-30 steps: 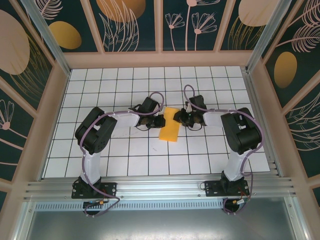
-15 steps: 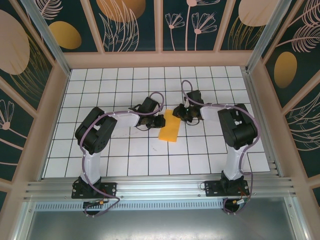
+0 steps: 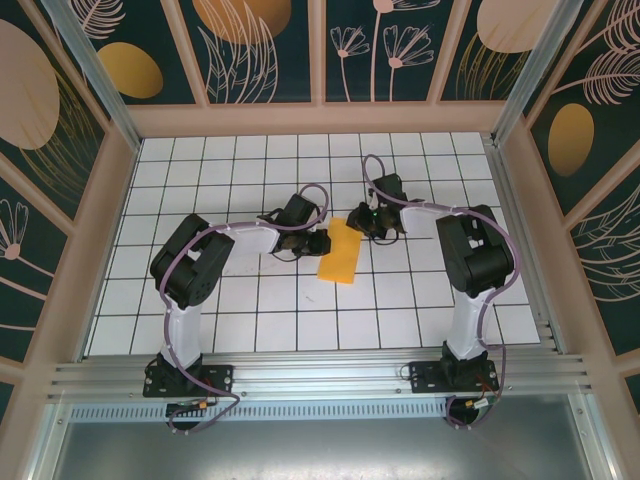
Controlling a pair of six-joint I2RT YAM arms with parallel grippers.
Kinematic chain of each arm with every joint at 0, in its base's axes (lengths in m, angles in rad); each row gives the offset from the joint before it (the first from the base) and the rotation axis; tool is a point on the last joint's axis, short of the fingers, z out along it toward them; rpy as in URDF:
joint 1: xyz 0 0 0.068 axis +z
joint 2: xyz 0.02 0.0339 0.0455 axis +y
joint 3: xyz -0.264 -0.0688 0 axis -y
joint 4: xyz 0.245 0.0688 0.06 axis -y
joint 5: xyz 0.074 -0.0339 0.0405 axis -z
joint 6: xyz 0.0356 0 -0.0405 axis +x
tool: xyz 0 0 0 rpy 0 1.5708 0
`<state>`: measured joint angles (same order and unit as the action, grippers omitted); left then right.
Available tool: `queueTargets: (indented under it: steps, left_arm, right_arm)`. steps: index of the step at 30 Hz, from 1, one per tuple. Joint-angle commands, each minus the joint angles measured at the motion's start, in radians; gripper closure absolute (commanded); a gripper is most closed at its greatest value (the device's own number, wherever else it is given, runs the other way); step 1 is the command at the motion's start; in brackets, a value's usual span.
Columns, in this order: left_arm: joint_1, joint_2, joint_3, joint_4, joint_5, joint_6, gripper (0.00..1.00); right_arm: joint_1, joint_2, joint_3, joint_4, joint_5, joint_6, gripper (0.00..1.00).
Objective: Fold a paper plane with a square sheet of paper (pick it up from the middle)
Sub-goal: Fold the square sheet of paper in half at the center of the table.
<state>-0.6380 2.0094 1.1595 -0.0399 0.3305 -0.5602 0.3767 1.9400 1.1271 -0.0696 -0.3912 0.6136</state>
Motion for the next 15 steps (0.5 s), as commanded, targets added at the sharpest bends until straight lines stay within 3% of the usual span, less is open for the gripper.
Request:
queueTargets:
  steps: [1, 9, 15]
  left_arm:
    - [-0.004, 0.043, -0.044, -0.129, -0.071, 0.025, 0.89]
    - [-0.004, 0.049, -0.047, -0.118, -0.064, 0.017, 0.89]
    - [-0.004, 0.048, -0.049, -0.12, -0.064, 0.017, 0.89]
  right_arm:
    - [-0.019, 0.015, 0.027, -0.035, 0.014, -0.023, 0.73]
    - [-0.02, 0.088, 0.001, -0.022, 0.016, -0.018, 0.74]
    - [-0.022, 0.036, 0.031, -0.059, 0.041, -0.031, 0.73]
